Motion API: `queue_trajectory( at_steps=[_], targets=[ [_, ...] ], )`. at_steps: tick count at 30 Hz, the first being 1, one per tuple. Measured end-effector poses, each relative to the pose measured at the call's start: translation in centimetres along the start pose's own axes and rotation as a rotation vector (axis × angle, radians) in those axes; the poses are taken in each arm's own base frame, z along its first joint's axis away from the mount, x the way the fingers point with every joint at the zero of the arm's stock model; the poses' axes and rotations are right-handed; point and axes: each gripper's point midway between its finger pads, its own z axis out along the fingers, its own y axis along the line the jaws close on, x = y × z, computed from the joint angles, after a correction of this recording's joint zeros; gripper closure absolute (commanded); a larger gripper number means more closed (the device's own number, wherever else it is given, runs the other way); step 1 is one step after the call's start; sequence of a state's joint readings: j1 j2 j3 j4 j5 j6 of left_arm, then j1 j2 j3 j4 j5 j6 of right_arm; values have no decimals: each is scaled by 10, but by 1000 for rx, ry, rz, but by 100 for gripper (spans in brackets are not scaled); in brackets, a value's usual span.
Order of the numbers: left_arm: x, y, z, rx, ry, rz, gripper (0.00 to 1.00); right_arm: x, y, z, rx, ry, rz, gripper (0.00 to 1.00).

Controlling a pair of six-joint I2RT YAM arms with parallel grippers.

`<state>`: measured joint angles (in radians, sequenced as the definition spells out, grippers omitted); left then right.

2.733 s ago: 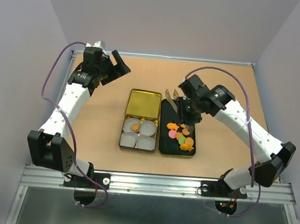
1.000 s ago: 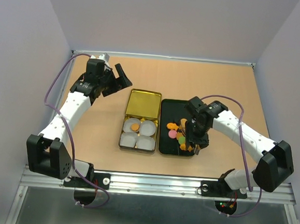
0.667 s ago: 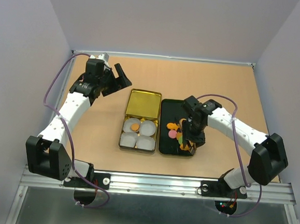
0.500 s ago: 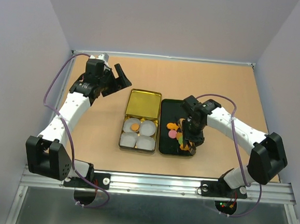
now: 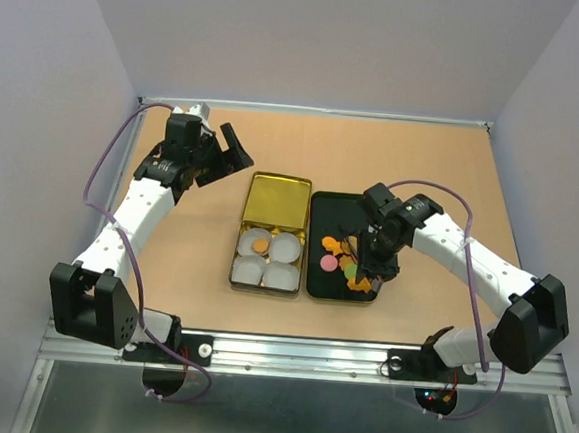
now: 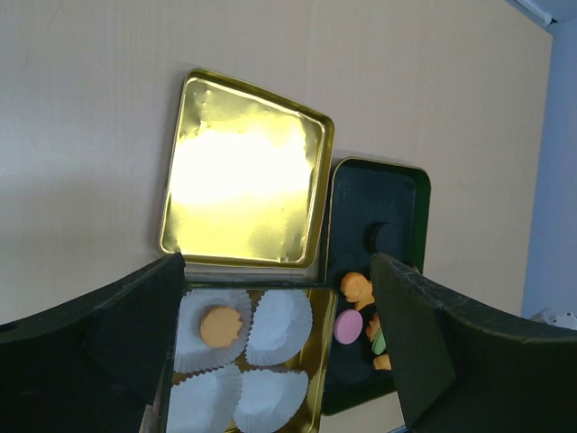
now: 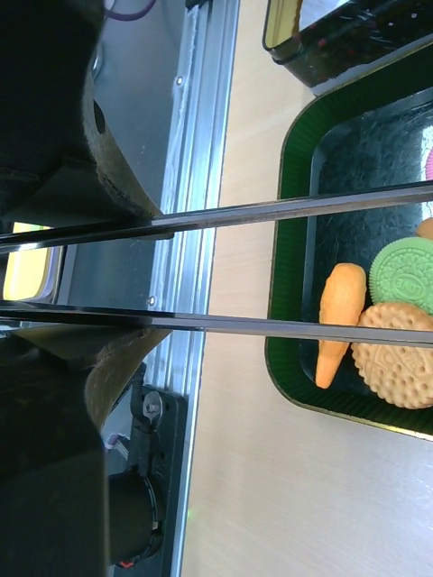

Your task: Pack the cookies

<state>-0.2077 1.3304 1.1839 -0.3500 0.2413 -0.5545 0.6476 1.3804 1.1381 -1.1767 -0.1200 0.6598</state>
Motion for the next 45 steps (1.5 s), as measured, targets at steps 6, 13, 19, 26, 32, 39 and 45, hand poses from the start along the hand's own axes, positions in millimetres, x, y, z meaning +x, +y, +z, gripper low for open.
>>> queue_trajectory(
  at_steps=[6, 13, 19, 26, 32, 39, 45],
  targets=[
    [0, 0, 0, 1, -1, 0, 5, -12, 10, -14, 14, -1, -2, 62],
    [0, 0, 0, 1, 0, 0, 5, -49, 47, -47, -76, -93, -54, 62],
    [0, 0, 0, -2, -1, 0, 5, -46, 73, -62, -205, -67, -115, 62],
    [1, 1, 0, -4, 2, 0, 5, -24, 97, -67, -285, -20, -226, 62],
    [2, 2, 0, -9, 8, 3, 5, -5, 115, -59, -314, 31, -312, 62],
    [2, 2, -3, -11, 5, 7, 5, 5, 119, -38, -295, 85, -336, 59],
    [-1, -1, -9, -2, -13, 11, 5, 3, 120, -30, -289, 93, -341, 55]
  ],
)
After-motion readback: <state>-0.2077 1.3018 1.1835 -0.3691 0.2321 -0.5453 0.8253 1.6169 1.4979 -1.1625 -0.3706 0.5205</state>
